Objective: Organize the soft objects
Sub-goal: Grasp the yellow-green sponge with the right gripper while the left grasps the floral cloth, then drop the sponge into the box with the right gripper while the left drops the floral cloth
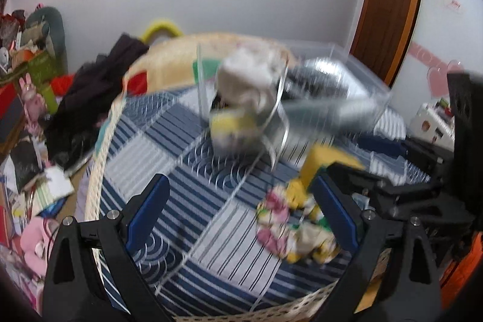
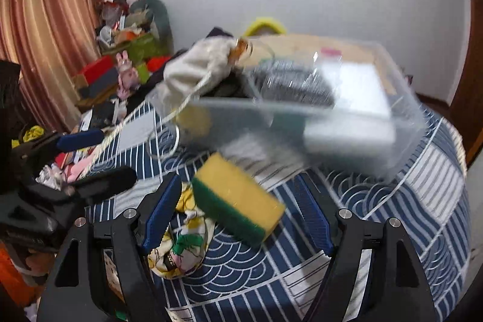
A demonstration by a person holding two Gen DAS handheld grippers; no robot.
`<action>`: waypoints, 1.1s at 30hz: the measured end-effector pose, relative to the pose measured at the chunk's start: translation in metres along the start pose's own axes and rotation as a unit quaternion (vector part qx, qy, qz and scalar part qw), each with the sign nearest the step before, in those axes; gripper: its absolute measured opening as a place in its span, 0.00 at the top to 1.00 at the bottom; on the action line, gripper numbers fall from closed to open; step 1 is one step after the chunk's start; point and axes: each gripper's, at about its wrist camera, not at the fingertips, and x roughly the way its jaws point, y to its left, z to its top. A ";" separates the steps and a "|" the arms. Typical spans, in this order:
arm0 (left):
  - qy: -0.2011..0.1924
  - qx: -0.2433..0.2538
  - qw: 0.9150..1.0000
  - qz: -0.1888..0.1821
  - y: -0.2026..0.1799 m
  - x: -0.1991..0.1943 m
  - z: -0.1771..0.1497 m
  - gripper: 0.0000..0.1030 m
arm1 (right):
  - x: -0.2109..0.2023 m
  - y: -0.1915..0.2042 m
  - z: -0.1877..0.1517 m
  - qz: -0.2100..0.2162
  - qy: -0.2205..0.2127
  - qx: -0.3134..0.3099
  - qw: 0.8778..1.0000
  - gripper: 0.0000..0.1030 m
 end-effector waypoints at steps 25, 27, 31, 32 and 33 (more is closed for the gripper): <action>0.054 0.036 0.996 -0.062 -0.052 0.042 -0.033 0.52 | -0.034 -0.034 -0.024 -0.034 -0.025 0.046 0.998 0.64; 0.052 0.041 0.996 -0.066 -0.054 0.040 -0.033 0.66 | -0.034 -0.033 -0.025 -0.034 -0.026 0.046 0.998 0.64; 0.050 0.038 0.996 -0.061 -0.054 0.036 -0.029 0.86 | -0.039 -0.027 -0.022 -0.036 -0.035 0.038 0.998 0.64; 0.049 0.036 0.996 -0.064 -0.053 0.034 -0.027 0.88 | -0.040 -0.024 -0.021 -0.038 -0.038 0.035 0.998 0.64; 0.047 0.034 0.996 -0.066 -0.052 0.032 -0.025 0.89 | -0.042 -0.022 -0.020 -0.039 -0.042 0.032 0.998 0.64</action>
